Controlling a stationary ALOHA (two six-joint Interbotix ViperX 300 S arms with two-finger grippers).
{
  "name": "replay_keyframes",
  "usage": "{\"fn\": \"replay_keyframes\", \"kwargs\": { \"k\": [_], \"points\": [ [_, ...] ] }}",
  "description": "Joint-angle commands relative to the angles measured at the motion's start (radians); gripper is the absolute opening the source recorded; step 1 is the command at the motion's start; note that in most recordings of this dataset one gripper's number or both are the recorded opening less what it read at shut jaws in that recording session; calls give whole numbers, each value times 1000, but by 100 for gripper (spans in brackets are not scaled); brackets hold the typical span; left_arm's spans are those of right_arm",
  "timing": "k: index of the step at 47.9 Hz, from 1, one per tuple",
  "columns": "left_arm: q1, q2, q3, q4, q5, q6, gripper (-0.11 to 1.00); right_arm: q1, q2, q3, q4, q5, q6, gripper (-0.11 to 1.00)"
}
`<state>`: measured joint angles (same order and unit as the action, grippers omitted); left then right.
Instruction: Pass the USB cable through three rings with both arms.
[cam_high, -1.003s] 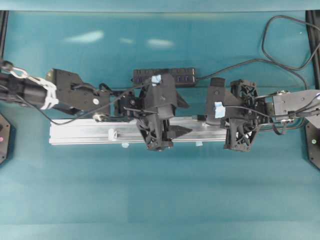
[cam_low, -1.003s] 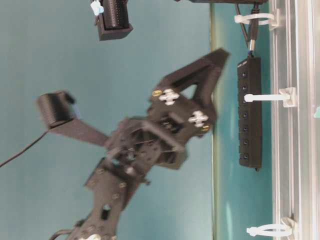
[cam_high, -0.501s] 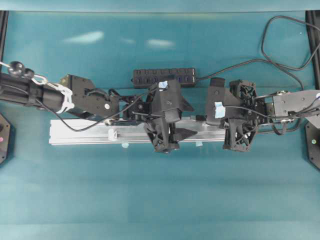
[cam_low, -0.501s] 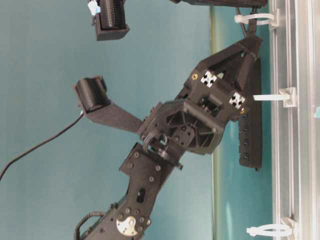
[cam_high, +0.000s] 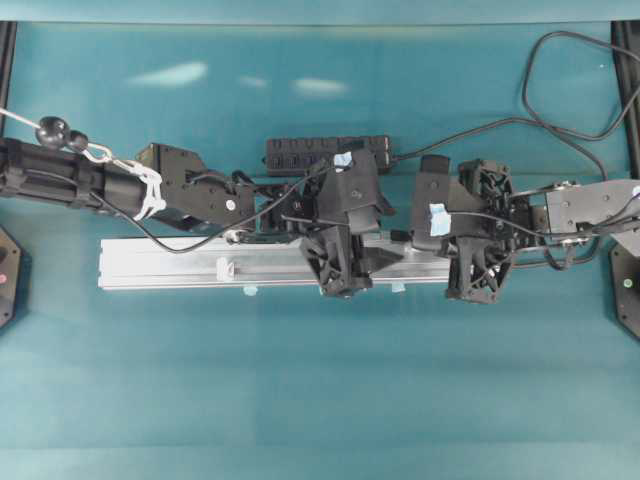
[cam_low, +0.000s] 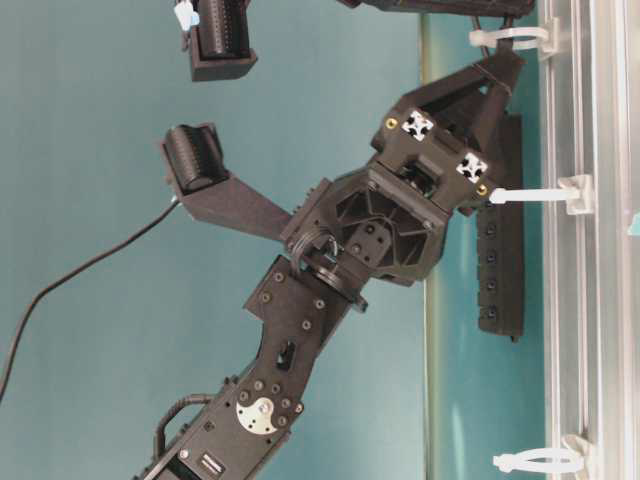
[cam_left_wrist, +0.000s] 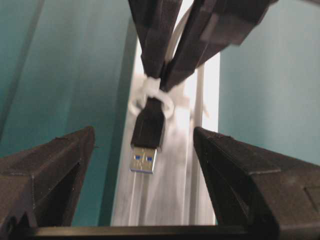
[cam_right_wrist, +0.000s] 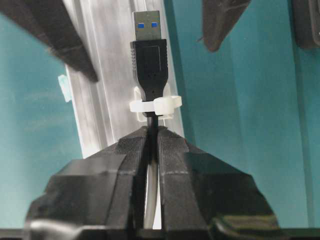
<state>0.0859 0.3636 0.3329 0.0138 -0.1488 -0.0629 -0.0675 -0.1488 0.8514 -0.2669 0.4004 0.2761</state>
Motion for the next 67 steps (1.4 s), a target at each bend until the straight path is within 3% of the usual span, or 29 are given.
{"fn": "replay_keyframes", "kwargs": {
  "k": [1,27,47,67],
  "points": [
    [-3,-3,-18,3,6,0,87,2,-14,-6,0,-8,6,-9],
    [-3,17,-48,2,57,0,72,8,-14,-6,-2,-8,6,-9],
    [-3,18,-57,3,55,3,27,9,-14,-6,-2,-8,6,-9],
    [-6,9,-57,2,61,5,25,20,-15,-5,-2,-8,5,-9]
  ]
}}
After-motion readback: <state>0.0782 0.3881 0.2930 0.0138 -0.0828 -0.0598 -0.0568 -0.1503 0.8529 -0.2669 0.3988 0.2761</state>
